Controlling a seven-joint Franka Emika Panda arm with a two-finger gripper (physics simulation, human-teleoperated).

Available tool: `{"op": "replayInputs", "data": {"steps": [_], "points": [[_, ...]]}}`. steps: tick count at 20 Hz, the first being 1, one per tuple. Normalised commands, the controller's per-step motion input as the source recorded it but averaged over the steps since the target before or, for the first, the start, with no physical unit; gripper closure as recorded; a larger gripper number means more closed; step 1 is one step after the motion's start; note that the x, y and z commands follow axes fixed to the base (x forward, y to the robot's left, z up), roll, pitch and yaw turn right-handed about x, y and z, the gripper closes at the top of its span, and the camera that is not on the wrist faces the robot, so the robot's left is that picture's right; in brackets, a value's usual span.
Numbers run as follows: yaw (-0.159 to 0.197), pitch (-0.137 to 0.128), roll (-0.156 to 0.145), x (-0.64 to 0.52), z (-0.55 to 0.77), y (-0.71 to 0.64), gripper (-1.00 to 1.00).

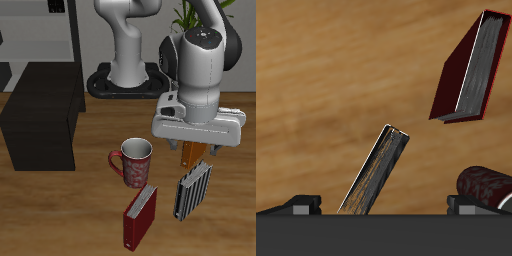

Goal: Place the striped book in the top region of the shelf

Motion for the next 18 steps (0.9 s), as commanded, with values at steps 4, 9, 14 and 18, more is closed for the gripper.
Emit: {"op": "replayInputs", "data": {"steps": [4,9,14,18], "points": [[-0.018,0.0,0.013,0.09,-0.19,0.03,-1.0],[-0.024,0.009,-0.006,0.13,-0.25,-0.05,-1.0],[-0.027,0.018,-0.001,0.03,-0.26,-0.01,-1.0],[-0.002,0.049,0.004,0.02,-0.37,0.03,-1.0]]}}
